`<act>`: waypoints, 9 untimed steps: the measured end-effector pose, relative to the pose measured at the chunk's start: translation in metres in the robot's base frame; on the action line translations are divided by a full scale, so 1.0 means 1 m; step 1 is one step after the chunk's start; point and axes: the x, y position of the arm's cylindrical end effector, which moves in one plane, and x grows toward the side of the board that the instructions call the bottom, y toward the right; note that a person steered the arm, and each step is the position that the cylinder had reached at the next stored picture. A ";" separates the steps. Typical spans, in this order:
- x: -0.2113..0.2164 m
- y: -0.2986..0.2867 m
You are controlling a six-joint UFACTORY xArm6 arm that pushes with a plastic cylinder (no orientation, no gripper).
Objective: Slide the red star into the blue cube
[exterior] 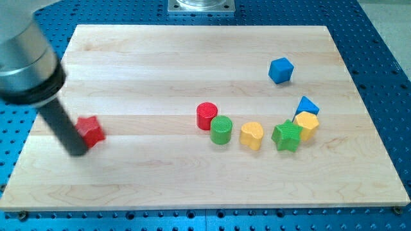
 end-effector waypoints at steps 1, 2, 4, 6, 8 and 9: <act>-0.067 0.043; -0.086 0.073; -0.107 0.040; -0.133 0.024; -0.122 0.177; -0.122 0.126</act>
